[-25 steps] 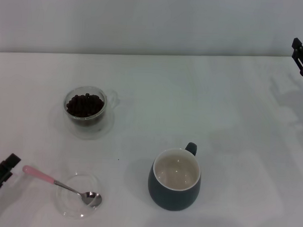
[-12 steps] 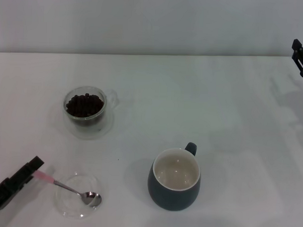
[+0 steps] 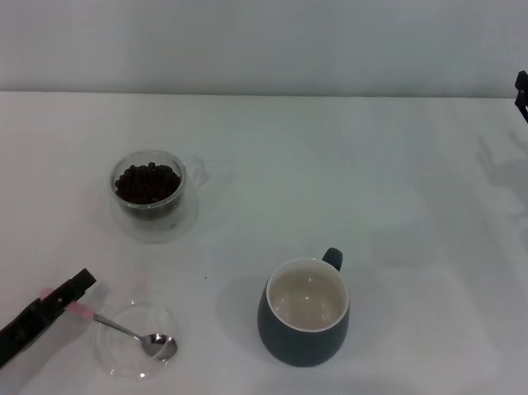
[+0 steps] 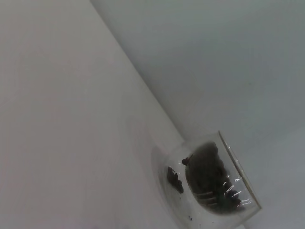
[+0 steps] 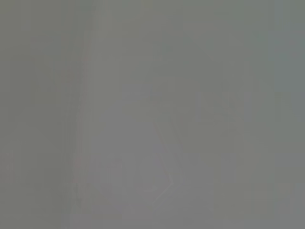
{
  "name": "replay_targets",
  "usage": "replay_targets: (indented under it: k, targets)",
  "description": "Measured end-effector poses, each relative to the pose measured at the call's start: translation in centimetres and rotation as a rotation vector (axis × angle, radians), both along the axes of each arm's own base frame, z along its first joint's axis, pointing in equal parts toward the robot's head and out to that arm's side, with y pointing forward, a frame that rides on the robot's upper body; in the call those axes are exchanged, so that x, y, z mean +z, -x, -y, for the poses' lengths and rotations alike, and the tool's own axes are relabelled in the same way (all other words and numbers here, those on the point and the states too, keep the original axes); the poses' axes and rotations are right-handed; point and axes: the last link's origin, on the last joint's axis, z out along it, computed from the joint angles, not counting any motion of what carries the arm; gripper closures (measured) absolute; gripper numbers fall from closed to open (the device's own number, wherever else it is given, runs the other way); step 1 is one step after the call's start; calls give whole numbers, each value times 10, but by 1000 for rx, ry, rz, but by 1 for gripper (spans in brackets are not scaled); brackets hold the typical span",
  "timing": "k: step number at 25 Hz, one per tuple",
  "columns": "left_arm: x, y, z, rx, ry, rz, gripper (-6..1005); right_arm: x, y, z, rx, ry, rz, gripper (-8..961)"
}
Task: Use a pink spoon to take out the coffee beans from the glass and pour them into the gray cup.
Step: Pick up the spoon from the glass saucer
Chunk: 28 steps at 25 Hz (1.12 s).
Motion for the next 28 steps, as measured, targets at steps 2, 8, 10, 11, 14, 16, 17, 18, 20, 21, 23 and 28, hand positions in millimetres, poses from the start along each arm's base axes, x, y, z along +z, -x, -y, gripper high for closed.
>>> replay_targets:
  k: [2,8,10,11,14,16,17,18,20,21,23,28]
  targets:
    - [-1,-1,-1,-15,-1,-20,381,0,0,0,-1,-1,4,397]
    - [-1,-3,-2,-42,-3,-35,616,0,-3,0,-17,2,8,397]
    - [0,-5,-2,-65,-6,-36,698,0,-3,-1,-21,3,9,397]
    - [1,-6,-2,-79,-6,-40,731,0,-3,-1,-20,2,9,397]
    - [3,-8,-2,-101,-9,-42,831,1,-2,-2,-18,1,11,397]
    - [3,-8,-2,-103,-13,-40,864,2,-2,-2,-17,0,12,397]
    - [4,-8,-2,-103,-16,-39,864,2,-2,-2,-17,-1,12,397]
    - [5,-8,-2,-105,-19,-37,865,2,-2,-2,-17,-1,12,397]
    - [7,-9,-3,-113,-27,-35,865,2,-2,-2,-18,0,12,397]
    - [9,-9,-3,-119,-32,-33,865,2,-2,-2,-18,0,12,397]
    - [12,-11,-4,-130,-40,-23,865,1,-3,-2,-20,1,12,397]
    - [20,-14,-6,-150,-53,6,864,0,-4,-1,-25,4,11,397]
